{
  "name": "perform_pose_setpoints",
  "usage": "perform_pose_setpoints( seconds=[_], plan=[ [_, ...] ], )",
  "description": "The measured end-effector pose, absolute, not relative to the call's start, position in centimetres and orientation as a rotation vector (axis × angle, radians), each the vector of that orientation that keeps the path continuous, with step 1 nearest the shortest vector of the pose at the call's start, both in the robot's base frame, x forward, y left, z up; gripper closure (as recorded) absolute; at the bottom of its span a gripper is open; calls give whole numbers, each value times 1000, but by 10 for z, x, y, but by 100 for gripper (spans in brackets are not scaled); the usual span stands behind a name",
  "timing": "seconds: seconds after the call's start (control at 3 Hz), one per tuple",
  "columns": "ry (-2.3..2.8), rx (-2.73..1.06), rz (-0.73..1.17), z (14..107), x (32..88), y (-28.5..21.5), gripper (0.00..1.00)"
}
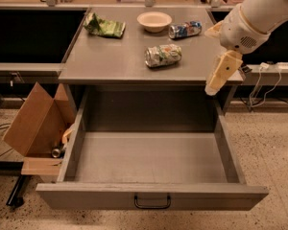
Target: Place 7up can into top drawer
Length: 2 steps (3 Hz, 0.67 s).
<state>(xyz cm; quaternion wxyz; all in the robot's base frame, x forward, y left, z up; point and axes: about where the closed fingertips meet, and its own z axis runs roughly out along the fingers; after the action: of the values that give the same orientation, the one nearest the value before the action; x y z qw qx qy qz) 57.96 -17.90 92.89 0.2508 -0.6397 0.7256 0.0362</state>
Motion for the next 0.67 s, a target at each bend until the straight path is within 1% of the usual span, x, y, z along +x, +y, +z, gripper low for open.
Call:
perform_pose_setpoints(
  seconds=[0.67],
  plan=[
    [1954,-1743,94,919,590,-181,0]
  ],
)
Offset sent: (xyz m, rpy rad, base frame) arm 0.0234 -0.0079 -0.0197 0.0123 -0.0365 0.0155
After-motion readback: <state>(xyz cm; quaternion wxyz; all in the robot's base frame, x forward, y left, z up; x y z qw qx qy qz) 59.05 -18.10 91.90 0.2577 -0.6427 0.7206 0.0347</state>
